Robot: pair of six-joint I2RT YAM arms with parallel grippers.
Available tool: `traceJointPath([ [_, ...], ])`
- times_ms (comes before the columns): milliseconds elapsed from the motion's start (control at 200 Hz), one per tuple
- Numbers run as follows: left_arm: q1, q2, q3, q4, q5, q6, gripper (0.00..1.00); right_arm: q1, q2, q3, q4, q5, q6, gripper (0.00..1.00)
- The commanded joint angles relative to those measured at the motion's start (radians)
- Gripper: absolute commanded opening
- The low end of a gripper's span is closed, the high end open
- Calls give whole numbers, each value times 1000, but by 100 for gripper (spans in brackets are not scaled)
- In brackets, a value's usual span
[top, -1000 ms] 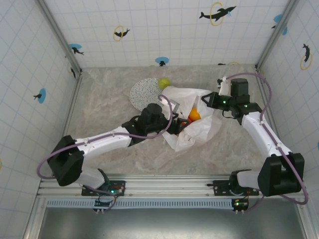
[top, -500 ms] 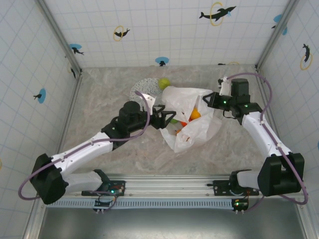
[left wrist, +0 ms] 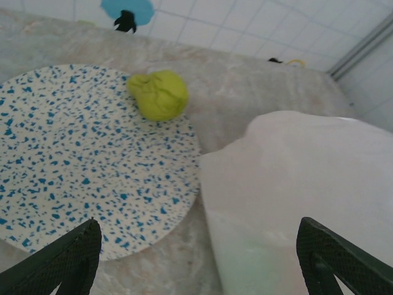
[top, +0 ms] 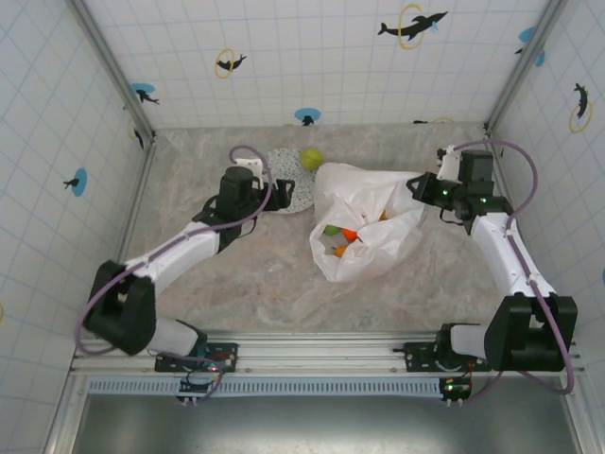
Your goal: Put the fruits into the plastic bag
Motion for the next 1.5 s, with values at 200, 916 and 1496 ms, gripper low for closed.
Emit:
traceJointPath([
  [200, 37, 377, 336, -45, -23, 58, 88, -5, -19, -10, -21, -11, -20, 0],
  [916, 60, 995, 1011, -129, 47, -14, 97, 1, 48, 19, -12, -7, -20, 0],
  [1496, 61, 1079, 1079, -119, 97, -75, 90, 3, 46, 7, -9, -14, -22, 0],
])
